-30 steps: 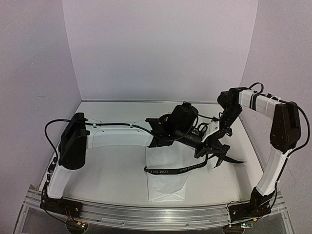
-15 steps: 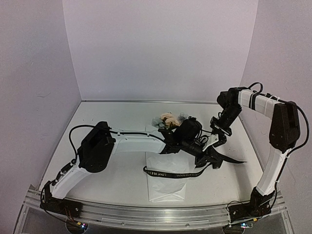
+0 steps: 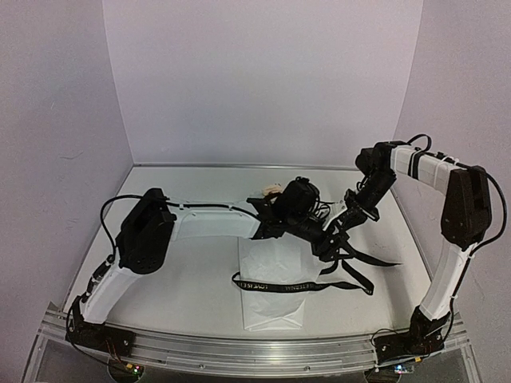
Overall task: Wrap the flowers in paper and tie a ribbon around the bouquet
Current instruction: Cross the ribbon over the folded bouquet.
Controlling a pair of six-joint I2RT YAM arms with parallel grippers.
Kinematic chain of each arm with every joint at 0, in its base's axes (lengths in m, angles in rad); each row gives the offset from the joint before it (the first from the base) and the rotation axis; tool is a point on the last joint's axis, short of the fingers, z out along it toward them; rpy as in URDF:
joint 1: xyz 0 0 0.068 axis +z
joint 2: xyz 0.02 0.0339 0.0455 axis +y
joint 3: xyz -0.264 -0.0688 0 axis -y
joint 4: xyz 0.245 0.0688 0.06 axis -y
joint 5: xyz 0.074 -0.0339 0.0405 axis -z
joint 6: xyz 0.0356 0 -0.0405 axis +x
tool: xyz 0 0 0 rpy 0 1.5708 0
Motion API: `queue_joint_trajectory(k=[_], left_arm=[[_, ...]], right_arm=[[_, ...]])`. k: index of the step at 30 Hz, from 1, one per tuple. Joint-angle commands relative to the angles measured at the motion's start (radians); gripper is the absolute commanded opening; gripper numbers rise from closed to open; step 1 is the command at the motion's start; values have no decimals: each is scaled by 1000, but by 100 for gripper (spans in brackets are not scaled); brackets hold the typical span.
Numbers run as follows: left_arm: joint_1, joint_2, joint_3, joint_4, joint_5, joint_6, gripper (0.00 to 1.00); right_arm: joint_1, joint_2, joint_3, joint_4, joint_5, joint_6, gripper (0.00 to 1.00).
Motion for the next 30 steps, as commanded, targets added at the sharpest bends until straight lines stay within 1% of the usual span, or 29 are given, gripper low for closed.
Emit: queue_joint_trajectory(k=[1, 4, 6, 8, 10, 11, 13, 15, 18, 20, 23, 26, 30], left_arm=[[57, -324, -228, 164, -92, -127, 75], [123, -504, -496, 242, -144, -242, 74], [163, -616, -694, 269, -202, -296, 72], [189, -720, -833, 267, -276, -338, 71], [207, -792, -957, 251, -307, -376, 70], [208, -817, -1011, 247, -319, -394, 69], [211, -843, -1097, 237, -326, -421, 68], [211, -848, -1135, 203, -335, -425, 67], [210, -854, -1154, 141, -366, -406, 67], [210, -865, -1158, 115, -370, -394, 67], [209, -870, -1156, 89, -375, -380, 66], [202, -866, -1144, 50, -373, -362, 63], [175, -868, -1128, -21, -385, -326, 61]], right_arm=[[32, -62, 11, -19, 52, -54, 0], [98, -112, -4, 0, 106, -86, 0], [192, -132, 2, 3, 141, -132, 0], [286, -140, -8, 2, 146, -181, 0], [368, -138, -25, 0, 143, -231, 1], [417, -132, -37, -7, 138, -270, 5], [470, -129, -62, -24, 132, -321, 19], [488, -141, -102, -31, 156, -328, 28], [475, -186, -151, -29, 249, -281, 49], [467, -194, -143, -28, 288, -237, 55], [467, -155, -90, -26, 309, -156, 57], [467, -88, -36, -13, 311, -60, 56], [478, -36, -34, 85, 303, 55, 53]])
